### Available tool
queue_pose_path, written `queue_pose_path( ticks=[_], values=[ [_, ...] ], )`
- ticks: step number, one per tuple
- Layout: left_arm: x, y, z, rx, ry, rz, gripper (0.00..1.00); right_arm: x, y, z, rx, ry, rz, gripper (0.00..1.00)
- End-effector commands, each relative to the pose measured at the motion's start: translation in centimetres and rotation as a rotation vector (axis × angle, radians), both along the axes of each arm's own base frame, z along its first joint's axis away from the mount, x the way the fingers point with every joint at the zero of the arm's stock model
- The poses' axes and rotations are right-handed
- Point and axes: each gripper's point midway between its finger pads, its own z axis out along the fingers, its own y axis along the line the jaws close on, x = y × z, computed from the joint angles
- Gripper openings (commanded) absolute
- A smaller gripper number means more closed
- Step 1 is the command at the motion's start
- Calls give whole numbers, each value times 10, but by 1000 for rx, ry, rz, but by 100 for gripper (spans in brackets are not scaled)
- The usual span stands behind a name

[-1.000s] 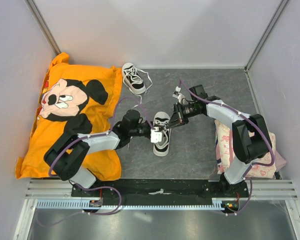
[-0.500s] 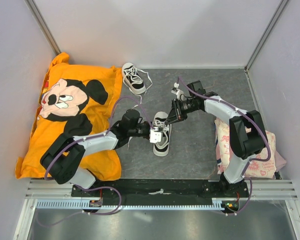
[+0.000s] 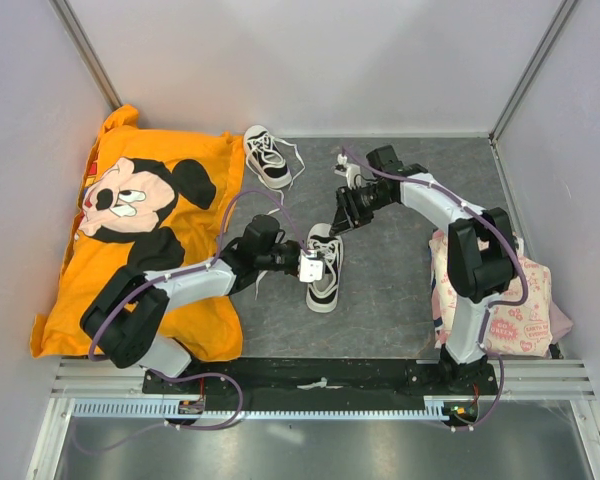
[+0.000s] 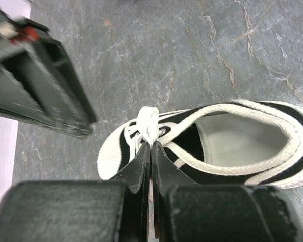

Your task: Tie the shoes

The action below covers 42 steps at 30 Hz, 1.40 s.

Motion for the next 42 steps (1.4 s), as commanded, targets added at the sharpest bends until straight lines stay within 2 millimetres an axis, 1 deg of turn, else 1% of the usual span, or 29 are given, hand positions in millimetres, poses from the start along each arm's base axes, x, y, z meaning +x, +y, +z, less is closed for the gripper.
queue_pose_path(
  ticks=[1,8,11,14,16,17,18,20,21,22,25,26,28,30,35,36,37,39,41,42],
  values=[
    [11,-6,12,-9,-65,-16,2,-6,3,-8,-44,-35,94,49],
    [14,-5,7,5,-69,-11,2,-16,13,-19,-57,-16,147,48],
    [14,-5,6,8,-63,-9,2,-22,16,-24,-58,3,161,47],
    [16,-4,6,11,-64,-4,2,-22,17,-26,-58,7,167,43],
    [16,-3,5,15,-61,0,2,-22,17,-27,-62,12,166,38],
    [16,-2,6,15,-62,2,2,-23,17,-27,-61,12,169,33],
    [17,-2,6,17,-61,4,2,-23,17,-25,-57,10,169,23],
    [17,-1,4,28,-52,9,2,-23,17,-22,-51,1,170,12],
    [18,0,4,32,-47,15,2,-22,17,-16,-42,-11,169,2],
    [18,0,5,34,-44,20,1,-23,16,-13,-40,-14,166,0],
    [20,4,1,59,-23,45,2,-25,13,-2,-16,-32,147,0],
    [21,7,-4,77,0,63,2,-24,12,0,-11,-41,141,0],
    [25,7,-4,89,18,89,2,-30,10,2,-6,-42,139,0],
    [29,9,-7,116,60,122,2,-33,8,3,1,-41,136,0],
    [36,10,-10,146,93,160,2,-35,10,7,28,-35,125,0],
    [38,9,-7,145,92,160,2,-35,11,7,31,-35,125,0],
    [37,9,-11,158,107,159,2,-36,11,8,33,-33,123,0],
    [36,9,-12,167,110,158,2,-34,11,8,34,-35,114,0],
    [34,11,-12,169,104,149,2,-32,9,3,13,-33,96,0],
    [32,12,-14,171,105,143,2,-28,7,0,-8,-42,82,4]
  ],
)
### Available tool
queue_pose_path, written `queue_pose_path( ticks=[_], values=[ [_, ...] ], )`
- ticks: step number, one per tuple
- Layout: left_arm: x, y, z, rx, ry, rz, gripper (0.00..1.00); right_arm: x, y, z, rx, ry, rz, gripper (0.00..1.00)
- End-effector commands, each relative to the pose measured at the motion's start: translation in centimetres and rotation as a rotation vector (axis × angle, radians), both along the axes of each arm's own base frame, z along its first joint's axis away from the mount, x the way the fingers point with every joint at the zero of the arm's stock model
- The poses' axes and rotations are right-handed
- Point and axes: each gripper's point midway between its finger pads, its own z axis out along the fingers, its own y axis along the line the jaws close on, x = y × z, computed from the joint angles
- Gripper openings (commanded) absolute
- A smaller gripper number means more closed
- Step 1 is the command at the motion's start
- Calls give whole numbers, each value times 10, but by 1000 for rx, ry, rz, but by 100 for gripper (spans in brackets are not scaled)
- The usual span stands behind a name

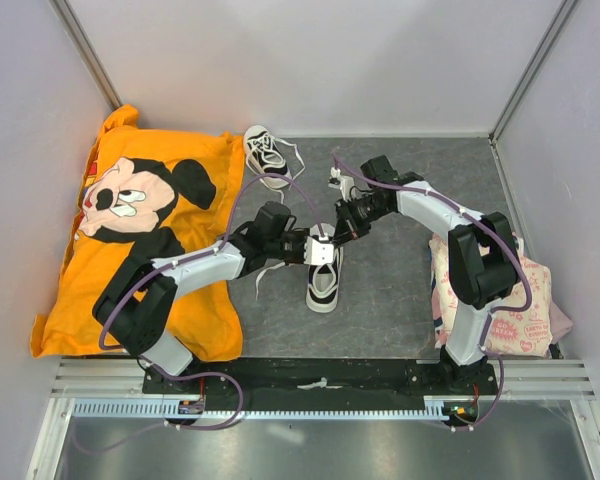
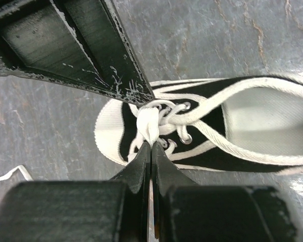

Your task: Tie the shoes

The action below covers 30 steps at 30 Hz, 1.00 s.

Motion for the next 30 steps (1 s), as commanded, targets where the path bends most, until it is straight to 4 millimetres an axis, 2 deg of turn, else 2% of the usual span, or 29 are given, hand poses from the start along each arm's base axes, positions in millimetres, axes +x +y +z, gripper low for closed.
queue_pose_path(
  ticks=[1,2,8,15,21,24,25,26,28,29,30],
  values=[
    [-2,2,2,5,15,0,2,10,0,9,4,-61,-28,8],
    [-6,0,5,-6,9,-23,2,13,0,6,1,-65,-34,19],
    [-7,-5,4,-18,9,-51,2,26,8,4,3,-70,-49,45],
    [-10,-7,3,-25,9,-73,1,26,18,-4,-21,-81,-4,45],
    [-14,-7,2,-30,5,-93,2,19,19,-15,-56,-82,34,43],
    [-14,-7,2,-28,4,-95,2,19,18,-15,-68,-91,37,38],
    [-14,-7,2,-28,3,-95,2,19,17,-15,-72,-94,36,34],
    [-14,-6,1,-25,0,-95,2,20,16,-12,-72,-104,32,23],
    [-12,-5,0,-19,2,-82,2,22,16,-8,-69,-116,26,13],
    [-12,-4,-1,-15,7,-78,2,23,15,-2,-64,-128,20,4],
    [-11,-3,-1,-9,8,-70,2,24,15,0,-61,-129,11,0]
  ],
)
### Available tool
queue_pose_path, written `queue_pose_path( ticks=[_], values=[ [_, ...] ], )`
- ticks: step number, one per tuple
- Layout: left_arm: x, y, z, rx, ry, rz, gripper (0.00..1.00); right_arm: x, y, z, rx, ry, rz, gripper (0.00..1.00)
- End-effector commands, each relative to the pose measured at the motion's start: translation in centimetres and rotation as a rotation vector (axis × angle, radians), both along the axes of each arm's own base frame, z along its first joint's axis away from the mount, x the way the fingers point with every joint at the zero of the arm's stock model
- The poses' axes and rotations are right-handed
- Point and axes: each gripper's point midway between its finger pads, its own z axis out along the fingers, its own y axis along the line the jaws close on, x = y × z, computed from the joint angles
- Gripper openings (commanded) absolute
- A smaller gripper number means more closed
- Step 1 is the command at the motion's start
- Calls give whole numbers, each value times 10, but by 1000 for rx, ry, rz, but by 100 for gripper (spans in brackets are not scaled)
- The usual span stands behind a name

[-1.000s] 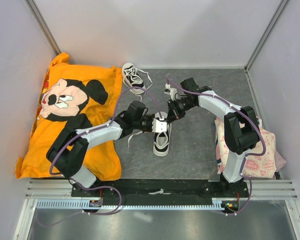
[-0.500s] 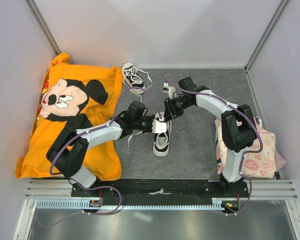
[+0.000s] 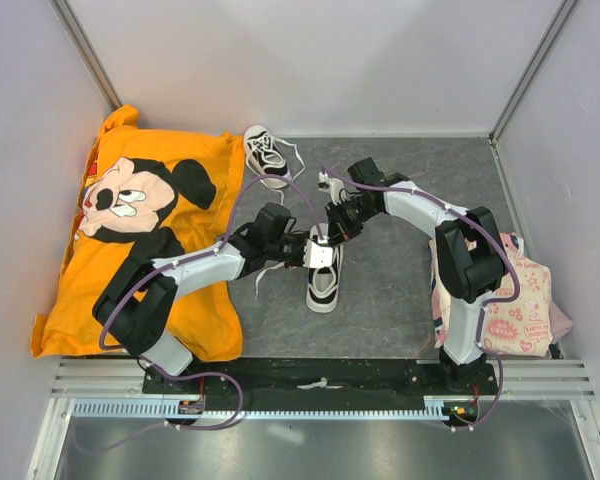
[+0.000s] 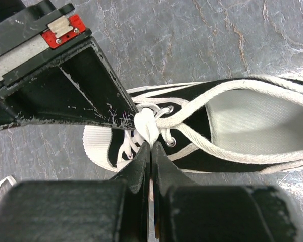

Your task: Tie the shoes

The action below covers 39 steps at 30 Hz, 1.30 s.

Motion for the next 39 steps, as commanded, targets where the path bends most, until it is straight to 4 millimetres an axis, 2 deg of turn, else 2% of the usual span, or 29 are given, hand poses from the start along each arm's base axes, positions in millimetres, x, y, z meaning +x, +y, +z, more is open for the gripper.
queue_pose_path(
  ticks=[1,5,10,16,23,31,39],
  values=[
    [2,0,3,0,-22,-11,2,13,2,29,34,-86,-10,0],
    [6,3,-2,22,-2,31,2,11,3,44,73,-93,-30,0],
    [15,4,-4,36,16,82,1,4,1,46,88,-80,-31,0],
    [28,-3,8,6,45,153,2,-4,1,46,101,-59,-21,0],
    [23,-10,18,-23,118,169,1,-5,2,48,104,-52,-25,1],
    [5,-19,9,-17,173,142,2,-5,5,54,127,-34,-36,14],
    [9,-25,4,-48,242,206,2,-6,-1,54,142,4,-56,22]
  ],
)
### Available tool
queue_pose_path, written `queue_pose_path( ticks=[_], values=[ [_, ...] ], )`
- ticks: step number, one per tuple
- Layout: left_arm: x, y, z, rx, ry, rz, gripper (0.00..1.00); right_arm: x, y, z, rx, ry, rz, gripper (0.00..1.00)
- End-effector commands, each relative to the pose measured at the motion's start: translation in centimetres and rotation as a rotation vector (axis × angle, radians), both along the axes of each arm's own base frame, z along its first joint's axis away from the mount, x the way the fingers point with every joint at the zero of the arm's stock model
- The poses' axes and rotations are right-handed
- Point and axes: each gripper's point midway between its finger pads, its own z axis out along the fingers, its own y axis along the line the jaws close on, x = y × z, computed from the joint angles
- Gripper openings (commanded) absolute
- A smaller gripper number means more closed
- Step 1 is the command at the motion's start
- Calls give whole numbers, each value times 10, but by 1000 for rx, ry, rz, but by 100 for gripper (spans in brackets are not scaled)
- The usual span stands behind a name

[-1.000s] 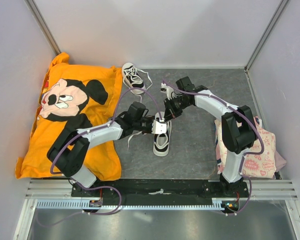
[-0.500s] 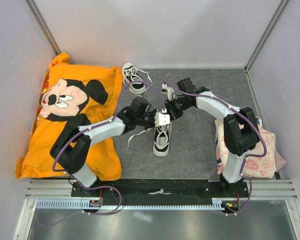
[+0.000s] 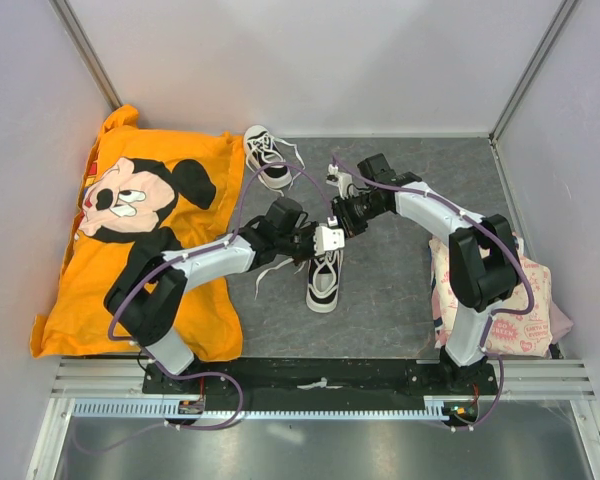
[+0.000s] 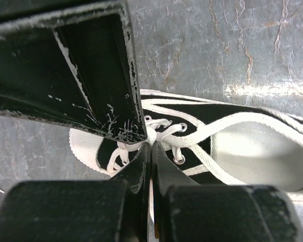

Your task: Tie the shoes

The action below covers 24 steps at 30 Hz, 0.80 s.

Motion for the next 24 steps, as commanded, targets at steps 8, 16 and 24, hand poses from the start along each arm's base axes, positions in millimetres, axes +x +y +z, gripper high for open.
queue_pose_path(
  ticks=[8,16,24],
  values=[
    [17,-22,6,-115,84,123,2,2,-12,25,83,16,-31,40],
    [14,-20,3,-124,61,104,2,21,-35,9,71,100,-177,50],
    [14,-20,1,-116,50,90,2,26,-40,-21,5,126,-252,40]
  ],
)
